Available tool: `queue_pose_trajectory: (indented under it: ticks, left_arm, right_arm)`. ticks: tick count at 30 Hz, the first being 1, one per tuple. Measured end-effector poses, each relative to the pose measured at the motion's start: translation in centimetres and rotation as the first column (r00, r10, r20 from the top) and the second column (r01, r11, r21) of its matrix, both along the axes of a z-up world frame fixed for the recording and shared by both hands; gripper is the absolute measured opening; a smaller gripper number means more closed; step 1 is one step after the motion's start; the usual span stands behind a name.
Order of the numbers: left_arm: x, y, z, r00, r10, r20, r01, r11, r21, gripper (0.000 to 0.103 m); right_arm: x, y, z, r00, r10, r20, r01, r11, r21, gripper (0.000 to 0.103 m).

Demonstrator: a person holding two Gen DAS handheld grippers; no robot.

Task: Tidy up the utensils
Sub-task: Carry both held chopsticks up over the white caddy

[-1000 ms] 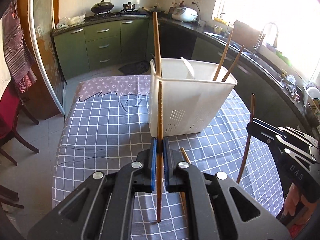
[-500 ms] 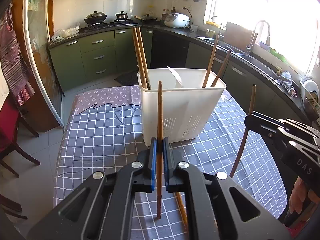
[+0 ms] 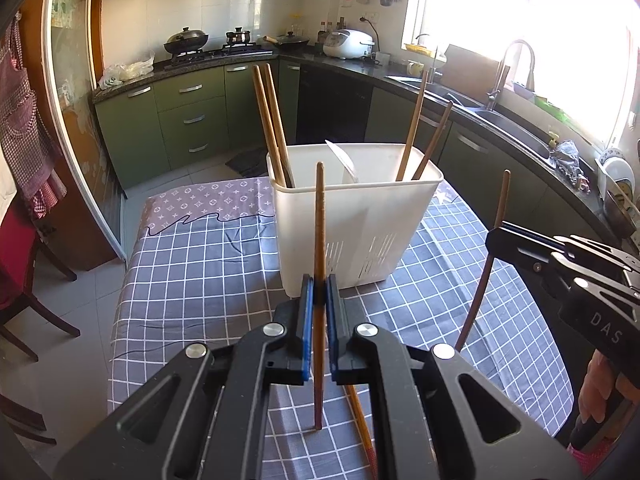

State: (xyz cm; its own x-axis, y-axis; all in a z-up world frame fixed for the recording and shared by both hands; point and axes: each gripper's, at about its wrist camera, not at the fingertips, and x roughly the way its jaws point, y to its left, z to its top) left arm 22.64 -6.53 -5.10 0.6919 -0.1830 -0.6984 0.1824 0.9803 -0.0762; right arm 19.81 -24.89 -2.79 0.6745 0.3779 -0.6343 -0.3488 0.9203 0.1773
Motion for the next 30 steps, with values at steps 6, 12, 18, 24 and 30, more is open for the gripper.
queue_pose_trajectory:
  ticks: [6, 12, 18, 24, 30]
  left_arm:
    - [-0.1, 0.2, 0.1, 1.000, 0.002, 0.004, -0.002, 1.000, -0.001, 0.006]
    - [-0.2, 0.4, 0.4, 1.000, -0.005, 0.009, 0.005, 1.000, -0.007, 0.006]
    - [-0.3, 0.3, 0.7, 1.000, -0.011, 0.014, 0.011, 1.000, -0.007, 0.006]
    - [-0.5, 0.0, 1.3, 0.999, -0.020, 0.026, 0.020, 1.000, 0.001, 0.006]
    - [-0.6, 0.0, 1.8, 0.999, -0.020, 0.037, 0.020, 1.000, 0.001, 0.006]
  right_arm:
    - [0.0, -0.1, 0.3, 1.000, 0.002, 0.005, -0.002, 1.000, 0.006, 0.006]
    - [0.0, 0.0, 0.6, 1.000, 0.000, 0.010, 0.000, 1.000, 0.004, 0.006]
    - [-0.1, -0.1, 1.2, 1.000, 0.006, 0.025, -0.007, 1.000, 0.012, 0.006]
    - [-0.1, -0.2, 1.8, 0.999, 0.002, 0.039, -0.002, 1.000, 0.012, 0.006]
    - [-0.2, 0.0, 2.6, 0.999, 0.005, 0.052, -0.005, 1.000, 0.006, 0.006]
